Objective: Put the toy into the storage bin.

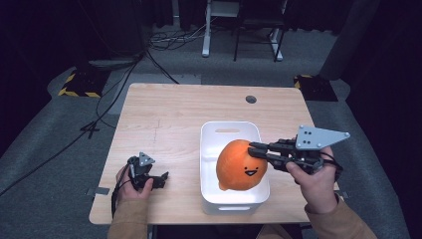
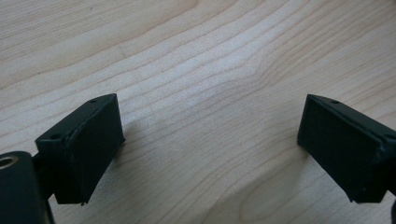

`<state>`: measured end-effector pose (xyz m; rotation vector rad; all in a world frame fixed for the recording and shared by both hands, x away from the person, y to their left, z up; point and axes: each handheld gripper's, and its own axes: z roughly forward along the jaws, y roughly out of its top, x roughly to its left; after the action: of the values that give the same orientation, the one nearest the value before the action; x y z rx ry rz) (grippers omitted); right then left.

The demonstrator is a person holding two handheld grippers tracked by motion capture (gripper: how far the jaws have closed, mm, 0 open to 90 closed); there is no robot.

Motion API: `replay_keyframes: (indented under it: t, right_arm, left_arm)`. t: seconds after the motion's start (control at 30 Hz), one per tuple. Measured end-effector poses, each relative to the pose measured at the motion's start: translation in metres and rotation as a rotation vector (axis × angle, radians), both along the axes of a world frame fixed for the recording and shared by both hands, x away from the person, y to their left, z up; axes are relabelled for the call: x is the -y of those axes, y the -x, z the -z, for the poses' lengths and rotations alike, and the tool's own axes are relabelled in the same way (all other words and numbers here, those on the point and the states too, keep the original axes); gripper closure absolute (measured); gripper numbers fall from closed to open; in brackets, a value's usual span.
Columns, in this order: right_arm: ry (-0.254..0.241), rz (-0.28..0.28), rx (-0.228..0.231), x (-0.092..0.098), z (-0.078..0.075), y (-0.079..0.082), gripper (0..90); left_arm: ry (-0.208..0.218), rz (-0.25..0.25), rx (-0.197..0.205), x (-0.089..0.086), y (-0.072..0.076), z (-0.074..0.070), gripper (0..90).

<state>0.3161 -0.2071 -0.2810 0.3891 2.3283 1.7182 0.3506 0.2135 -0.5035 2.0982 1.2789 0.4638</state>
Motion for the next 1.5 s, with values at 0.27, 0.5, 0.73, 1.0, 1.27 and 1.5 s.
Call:
replay_keyframes:
  t: [0.27, 0.5, 0.73, 1.0, 1.27, 1.5]
  right_arm:
    - [0.019, -0.031, -0.034, -0.015, 0.015, -0.001, 82.4]
    - [0.035, -0.05, -0.068, -0.026, 0.032, -0.001, 82.4]
    - [0.044, -0.061, -0.11, -0.031, 0.049, 0.0, 82.3]
    - [0.058, -0.059, -0.15, -0.031, 0.064, 0.0, 82.3]
    - [0.089, -0.062, -0.193, -0.032, 0.081, -0.002, 82.2]
    - [0.12, -0.059, -0.246, -0.034, 0.094, -0.004, 81.7]
  left_arm:
    - [0.0, 0.0, 0.0, 0.0, 0.0, 0.0, 7.2]
    - [0.0, 0.0, 0.0, 0.0, 0.0, 0.0, 7.2]
    - [0.001, -0.001, 0.0, 0.0, 0.0, 0.0, 7.2]
    - [0.0, 0.0, 0.0, 0.0, 0.0, 0.0, 7.2]
    - [0.0, 0.0, 0.0, 0.0, 0.0, 0.0, 7.2]
    - [0.0, 0.0, 0.0, 0.0, 0.0, 0.0, 7.2]
